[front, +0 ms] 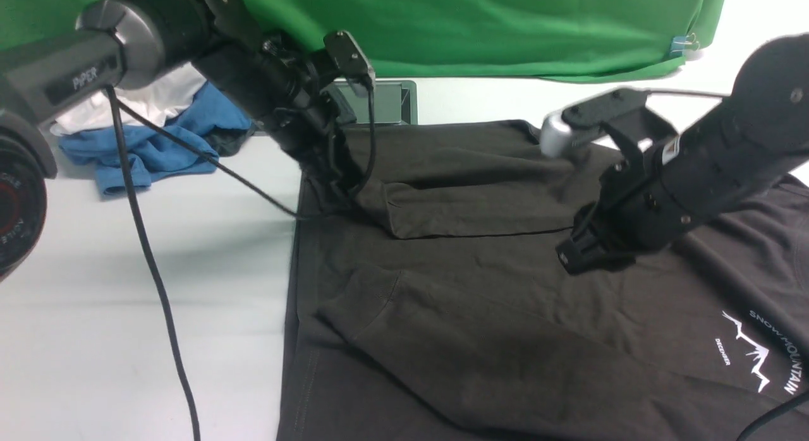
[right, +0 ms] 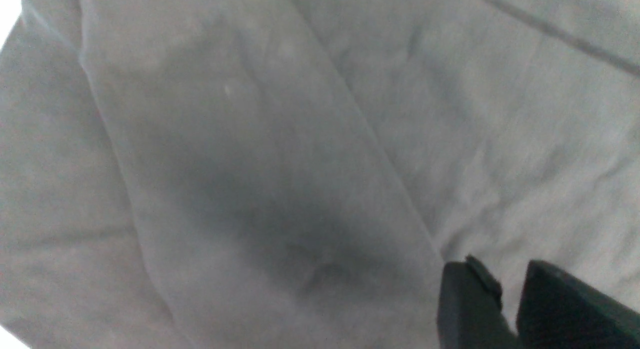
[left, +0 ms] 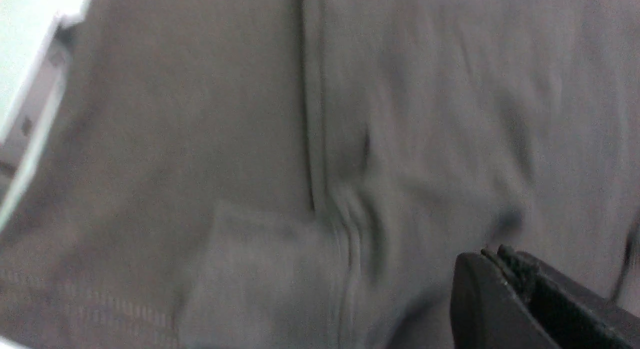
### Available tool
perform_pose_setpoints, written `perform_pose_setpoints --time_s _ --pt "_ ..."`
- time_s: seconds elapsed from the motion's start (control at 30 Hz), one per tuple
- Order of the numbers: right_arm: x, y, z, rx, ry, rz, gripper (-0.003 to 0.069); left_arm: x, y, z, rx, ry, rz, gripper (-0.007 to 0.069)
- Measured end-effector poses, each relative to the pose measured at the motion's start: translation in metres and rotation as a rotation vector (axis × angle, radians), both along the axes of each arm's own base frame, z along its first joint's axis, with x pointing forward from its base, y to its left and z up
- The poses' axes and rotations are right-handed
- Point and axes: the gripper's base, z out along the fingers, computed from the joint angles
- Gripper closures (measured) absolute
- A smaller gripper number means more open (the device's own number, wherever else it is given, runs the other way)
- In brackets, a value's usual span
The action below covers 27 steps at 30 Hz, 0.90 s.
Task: Fold a long-sleeved shirt on a white desktop.
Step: 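Fold the left side of the dark shirt inward over its body with the left gripper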
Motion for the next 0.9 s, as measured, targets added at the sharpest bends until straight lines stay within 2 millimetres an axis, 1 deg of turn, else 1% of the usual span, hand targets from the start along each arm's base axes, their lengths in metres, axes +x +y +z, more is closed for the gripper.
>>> perform_pose_setpoints --time_s 0.03,0.07,0.1,0.17,0.2,0.23,0.27,0.3,0.33,0.37,0.4,0.47,0.57,0.6,0.67,0.7,0.73,0.77,0.83,0.9 --pt "-0.001 -0.001 -0.003 -0.003 0.006 -0.002 0.0478 0.002 -0.004 0.001 -0.041 -0.002 0.063 0.0577" --pt "-0.001 -0.001 -0.003 -0.003 0.006 -0.002 0.0478 0.003 -0.005 0.001 -0.047 0.000 0.077 0.0573" --pt "-0.002 -0.001 -0.004 -0.004 0.007 -0.001 0.0478 0.004 -0.007 0.001 -0.052 -0.008 0.102 0.0552" --pt "-0.001 -0.001 -0.004 -0.003 -0.001 0.002 0.0478 0.006 -0.016 0.001 -0.055 -0.020 0.167 0.0461" --pt "-0.001 0.000 -0.004 -0.002 -0.008 0.004 0.0478 0.005 -0.024 0.000 -0.054 -0.023 0.174 0.0398" --pt "0.000 0.000 -0.003 -0.002 -0.012 0.007 0.0478 0.005 -0.030 -0.001 -0.052 -0.030 0.170 0.0356" --pt "0.000 0.000 -0.003 -0.001 -0.018 0.007 0.0478 0.003 -0.039 -0.003 -0.050 -0.040 0.156 0.0300" --pt "0.000 0.000 -0.003 0.000 -0.022 0.007 0.0478 0.002 -0.048 -0.004 -0.053 -0.046 0.153 0.0260" --pt "0.001 0.000 -0.003 0.001 -0.025 0.006 0.0478 0.001 -0.051 -0.005 -0.052 -0.044 0.149 0.0256" --pt "0.001 0.000 -0.003 0.001 -0.026 0.006 0.0478 -0.001 -0.059 -0.007 -0.055 -0.047 0.151 0.0241" --pt "0.001 0.000 -0.003 0.001 -0.027 0.006 0.0478 -0.002 -0.068 -0.010 -0.045 -0.055 0.163 0.0243" --pt "0.001 0.000 -0.003 0.001 -0.029 0.007 0.0478 -0.004 -0.075 -0.015 -0.014 -0.057 0.165 0.0281" --pt "0.002 0.000 -0.003 0.003 -0.040 0.003 0.0477 -0.004 -0.072 -0.030 0.081 -0.024 0.200 0.0415" --pt "0.005 0.000 -0.002 0.011 -0.073 -0.007 0.0476 -0.004 -0.069 -0.038 0.123 -0.001 0.213 0.0484" --pt "0.012 0.001 0.000 0.027 -0.146 -0.031 0.0475 -0.005 -0.063 -0.045 0.171 0.031 0.228 0.0565" --pt "0.016 0.001 0.001 0.035 -0.182 -0.042 0.0475 -0.005 -0.062 -0.045 0.177 0.035 0.229 0.0575" --pt "0.028 0.003 0.001 0.057 -0.279 -0.080 0.0475 -0.005 -0.060 -0.046 0.192 0.043 0.237 0.0602" --pt "0.036 0.005 0.000 0.063 -0.315 -0.094 0.0475 -0.005 -0.060 -0.046 0.193 0.047 0.244 0.0606" --pt "0.043 0.007 -0.002 0.065 -0.323 -0.099 0.0475 -0.005 -0.059 -0.046 0.199 0.051 0.252 0.0606" --pt "0.059 0.014 -0.010 0.060 -0.302 -0.095 0.0475 -0.007 -0.055 -0.048 0.238 0.079 0.275 0.0606"
